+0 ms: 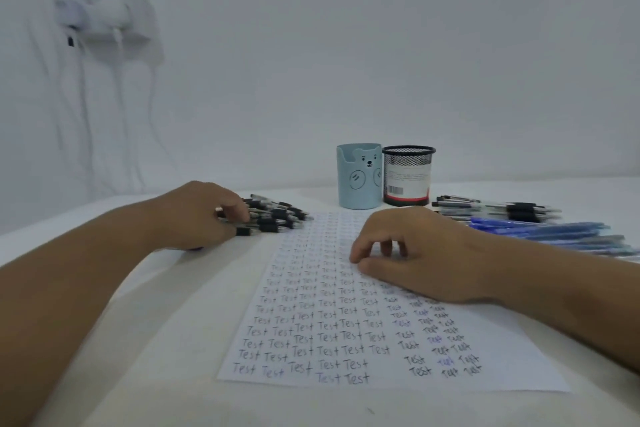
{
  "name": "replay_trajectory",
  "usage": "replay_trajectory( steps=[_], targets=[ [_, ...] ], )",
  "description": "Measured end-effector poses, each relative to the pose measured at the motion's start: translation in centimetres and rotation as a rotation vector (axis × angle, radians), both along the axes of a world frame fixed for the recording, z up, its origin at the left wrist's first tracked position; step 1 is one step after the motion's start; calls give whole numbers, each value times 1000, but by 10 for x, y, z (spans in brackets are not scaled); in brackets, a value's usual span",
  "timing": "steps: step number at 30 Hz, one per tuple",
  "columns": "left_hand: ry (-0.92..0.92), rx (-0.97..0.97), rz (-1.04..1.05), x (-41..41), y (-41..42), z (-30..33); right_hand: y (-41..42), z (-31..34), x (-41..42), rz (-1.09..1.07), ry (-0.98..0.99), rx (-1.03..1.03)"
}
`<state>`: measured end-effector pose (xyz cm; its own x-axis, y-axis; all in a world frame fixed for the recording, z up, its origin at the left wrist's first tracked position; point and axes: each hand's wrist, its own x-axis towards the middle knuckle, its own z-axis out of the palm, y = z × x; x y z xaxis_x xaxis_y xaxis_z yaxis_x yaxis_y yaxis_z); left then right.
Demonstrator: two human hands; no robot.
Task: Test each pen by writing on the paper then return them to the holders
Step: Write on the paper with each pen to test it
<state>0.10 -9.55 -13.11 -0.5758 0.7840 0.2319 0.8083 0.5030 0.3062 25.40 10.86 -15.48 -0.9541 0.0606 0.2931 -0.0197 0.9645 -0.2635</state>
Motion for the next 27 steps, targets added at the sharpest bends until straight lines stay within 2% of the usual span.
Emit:
replay_trajectory(
  steps=[9,12,14,18,21,24,27],
  targets=[
    [138,48,-37,-5,13,-11,0,0,1,-18,-8,-16],
    [118,175,-59,2,17,-11,0,-1,1,-17,-10,-23],
    [57,363,-101,11,17,-5,1,0,1,-20,-12,-25],
    [-325,927,-205,31,17,13,-1,1,3,-35,-28,-27],
    [-754,1190,-291,47,23,20,-1,1,3,-81,-1,-67],
    [-1072,1208,-383,61,32,15,1,2,2,-116,42,-301],
    [-1166,1091,-411,73,41,5,5,0,1,-128,175,-536]
  ],
)
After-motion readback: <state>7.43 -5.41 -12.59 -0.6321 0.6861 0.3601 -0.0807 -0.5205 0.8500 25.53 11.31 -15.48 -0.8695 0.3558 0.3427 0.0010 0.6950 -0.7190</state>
